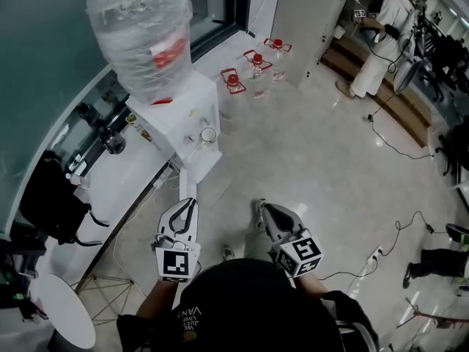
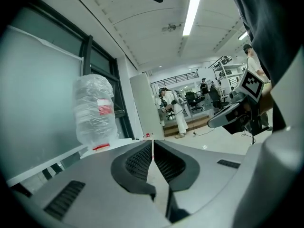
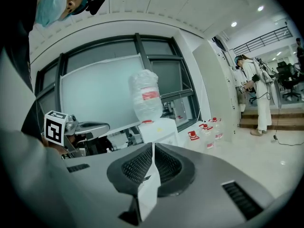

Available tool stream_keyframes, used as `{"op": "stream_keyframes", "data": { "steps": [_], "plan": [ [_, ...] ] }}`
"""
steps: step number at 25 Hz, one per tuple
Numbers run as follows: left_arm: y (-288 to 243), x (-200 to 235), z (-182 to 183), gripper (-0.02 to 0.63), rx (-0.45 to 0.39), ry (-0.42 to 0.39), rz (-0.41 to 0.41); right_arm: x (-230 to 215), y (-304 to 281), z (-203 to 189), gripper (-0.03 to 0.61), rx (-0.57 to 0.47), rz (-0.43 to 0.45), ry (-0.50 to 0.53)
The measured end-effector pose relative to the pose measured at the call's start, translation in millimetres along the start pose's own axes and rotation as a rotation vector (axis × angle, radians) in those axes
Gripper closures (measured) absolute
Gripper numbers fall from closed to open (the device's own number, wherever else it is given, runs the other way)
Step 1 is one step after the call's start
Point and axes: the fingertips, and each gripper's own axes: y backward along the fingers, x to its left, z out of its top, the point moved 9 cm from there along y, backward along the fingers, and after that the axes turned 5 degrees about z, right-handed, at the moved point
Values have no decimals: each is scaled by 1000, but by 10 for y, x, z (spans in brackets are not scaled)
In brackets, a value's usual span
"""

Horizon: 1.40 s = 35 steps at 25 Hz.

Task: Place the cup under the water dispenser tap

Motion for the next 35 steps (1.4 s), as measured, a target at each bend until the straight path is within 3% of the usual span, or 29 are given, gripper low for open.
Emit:
{"op": "stream_keyframes", "data": {
  "steps": [12, 35],
  "plan": [
    [443, -91, -90, 591, 6, 73, 15, 303, -23, -18, 535, 15, 50, 77],
    [623, -178, -169, 592, 11, 68, 6, 440, 52, -75, 535, 23, 49, 84]
  ]
}}
